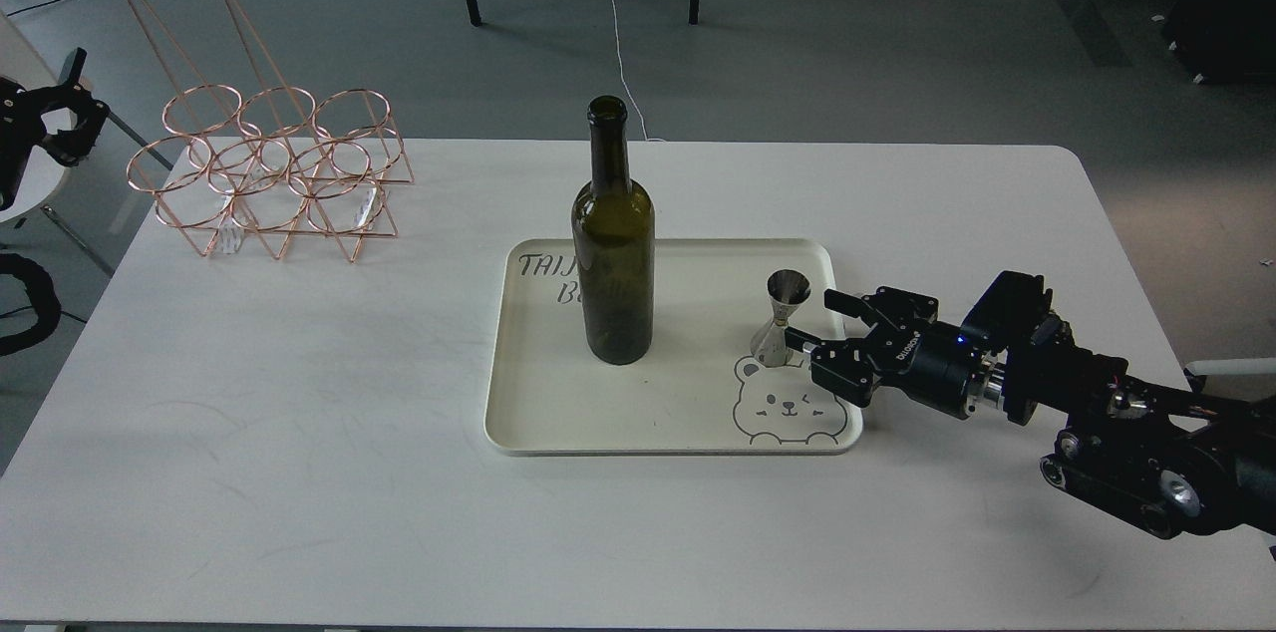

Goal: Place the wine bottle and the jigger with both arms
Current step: 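Reach the right gripper to the metal jigger on the tray and grasp it, then lift the jigger off the tray and carry it away from the tray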

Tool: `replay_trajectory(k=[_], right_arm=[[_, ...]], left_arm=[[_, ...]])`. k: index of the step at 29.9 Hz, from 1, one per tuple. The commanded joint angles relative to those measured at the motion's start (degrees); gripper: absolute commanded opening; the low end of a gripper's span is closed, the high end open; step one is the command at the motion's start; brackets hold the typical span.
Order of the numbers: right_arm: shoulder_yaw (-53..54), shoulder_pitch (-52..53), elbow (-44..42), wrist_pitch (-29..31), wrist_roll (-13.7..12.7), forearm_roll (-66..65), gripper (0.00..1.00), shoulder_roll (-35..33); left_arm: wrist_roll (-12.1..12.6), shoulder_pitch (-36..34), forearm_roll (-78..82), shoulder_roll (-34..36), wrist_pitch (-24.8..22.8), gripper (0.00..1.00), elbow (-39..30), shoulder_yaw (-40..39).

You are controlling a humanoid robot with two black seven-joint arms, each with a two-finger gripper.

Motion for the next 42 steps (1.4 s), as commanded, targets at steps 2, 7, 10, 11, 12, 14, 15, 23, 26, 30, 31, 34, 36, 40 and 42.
replay_trajectory(k=[2, 7, 10, 11, 12, 14, 15, 23, 26, 30, 31, 34, 36, 40, 42], right_arm=[[-0.16, 1.31, -3.01, -0.16, 0.01, -0.02, 0.64, 4.13], [-0.25, 1.58, -5.57, -0.16, 0.01, -0.02, 0.49, 7.29], [-0.33, 1.58, -5.48, -0.16, 0.01, -0.02, 0.33, 7.65], [-0.42, 1.58, -5.48, -0.24, 0.01, -0.02, 0.27, 7.74], [-0.77, 1.75, -5.48, -0.24, 0.01, -0.02, 0.22, 7.74], [-1.39, 1.93, -5.39, -0.68, 0.01, -0.02, 0.15, 7.65], [-1.48, 1.93, -5.22, -1.12, 0.01, -0.02, 0.13, 7.56], [-1.30, 1.93, -3.81, -2.05, 0.01, 0.34, 0.07, 5.11], [-0.51, 2.02, -1.88, -2.05, 0.01, 0.77, 0.07, 2.04], [5.28, 1.58, 0.32, -2.05, 0.01, 0.86, 0.07, -3.58], [6.68, 1.23, 1.11, -2.05, 0.01, 1.12, 0.07, -5.43], [10.47, 0.26, 3.30, -2.05, 0.01, 3.32, 0.07, -11.23], [11.70, -1.32, 4.01, -2.05, 0.01, 5.95, 0.07, -13.96], [11.88, -5.09, 3.23, -2.05, 0.01, 10.87, 0.07, -17.57], [11.97, -7.55, 2.87, -2.05, 0.01, 13.16, 0.07, -18.27]], left_arm=[[0.02, 0.00, 0.01, 0.02, -0.11, 0.99, 0.34, 0.01], [-0.07, 0.00, 0.01, 0.28, -0.11, 0.98, 0.69, 0.01], [0.02, 0.00, 0.01, 0.45, -0.11, 0.99, 0.78, -0.08], [-0.07, 0.00, 0.01, 0.45, -0.11, 0.99, 0.78, 0.01], [-0.07, 0.00, 0.01, 0.45, -0.11, 0.99, 0.78, -0.08], [-0.07, 0.00, 0.01, 0.54, -0.11, 0.99, 0.78, 0.01], [-0.07, 0.00, 0.01, 0.46, -0.11, 0.99, 0.78, -0.08], [-0.07, 0.00, 0.01, 0.54, -0.02, 0.99, 0.96, -0.08], [-0.59, 0.00, -0.08, 1.33, -0.02, 0.99, 1.04, -0.08], [-0.77, -0.17, -0.17, 1.60, -0.02, 0.99, 0.96, -0.08], [-0.77, -0.17, -0.17, 1.60, -0.11, 0.99, 0.96, -0.08], [-0.77, -0.26, -0.17, 1.60, -0.02, 0.99, 0.78, -0.08], [-0.77, -0.26, -0.17, 1.60, -0.02, 0.99, 0.52, -0.08], [-0.77, -0.26, 0.01, 1.51, -0.02, 0.99, 0.25, -0.08], [-0.77, -0.26, 0.01, 1.60, -0.11, 0.99, 0.25, -0.08]])
